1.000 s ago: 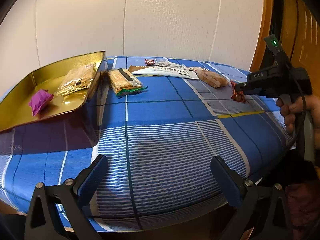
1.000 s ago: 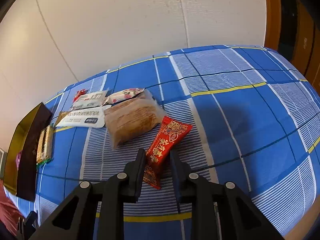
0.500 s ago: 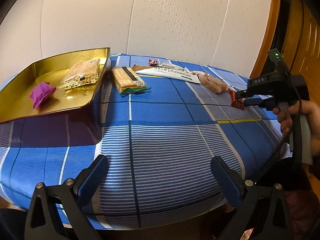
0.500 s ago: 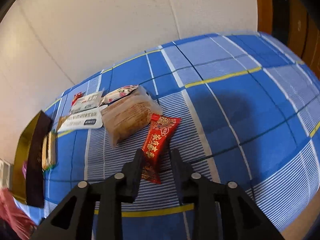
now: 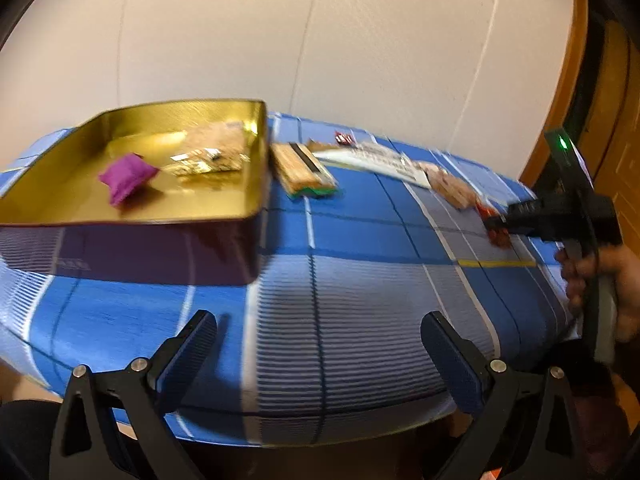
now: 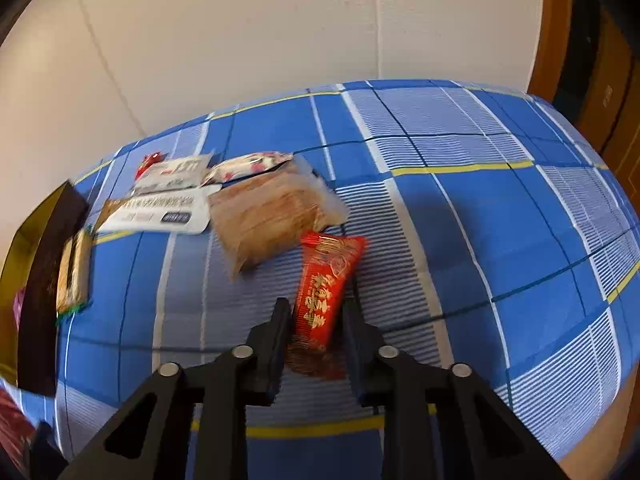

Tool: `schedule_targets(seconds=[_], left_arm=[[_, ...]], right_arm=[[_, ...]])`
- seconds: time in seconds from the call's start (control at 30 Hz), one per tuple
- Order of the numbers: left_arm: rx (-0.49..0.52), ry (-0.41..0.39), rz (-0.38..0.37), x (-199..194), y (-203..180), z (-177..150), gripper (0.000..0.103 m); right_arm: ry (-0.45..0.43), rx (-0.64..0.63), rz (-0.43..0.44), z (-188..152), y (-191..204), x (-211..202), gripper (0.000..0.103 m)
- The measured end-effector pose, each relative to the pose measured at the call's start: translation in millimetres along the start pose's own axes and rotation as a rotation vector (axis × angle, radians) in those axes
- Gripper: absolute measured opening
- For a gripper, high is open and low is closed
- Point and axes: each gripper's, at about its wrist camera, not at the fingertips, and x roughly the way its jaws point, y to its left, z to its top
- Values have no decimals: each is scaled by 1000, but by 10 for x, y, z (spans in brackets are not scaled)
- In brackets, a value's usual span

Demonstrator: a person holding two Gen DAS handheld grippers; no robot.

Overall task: Organize snacks
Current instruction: 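Lift the red candy wrapper with the right tool toward the gold tin, then lower the red wrapper into the gold tin and open the right tool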

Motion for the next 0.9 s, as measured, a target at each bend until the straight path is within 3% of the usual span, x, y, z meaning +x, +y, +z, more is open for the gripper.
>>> schedule_targets(seconds=[0.17, 0.3, 0.53, 0.7, 0.9], left_arm=[[-21, -35, 47, -111, 76, -1, 102], [-37, 2, 72, -25, 134, -16, 102], [-73, 13, 85, 24, 239, -31, 102], [-97, 12, 93, 39, 311, -40, 102], [-98, 5, 95, 38, 325, -34, 103]], right_arm=[[-26, -81, 9, -59, 110, -179, 23], [-55, -125, 87, -21, 249, -302, 23], [-91, -348, 345, 109, 1145, -544, 23], [-54, -515, 505, 50, 1885, -593, 23], [15, -669, 559, -68, 2508, -455, 23]])
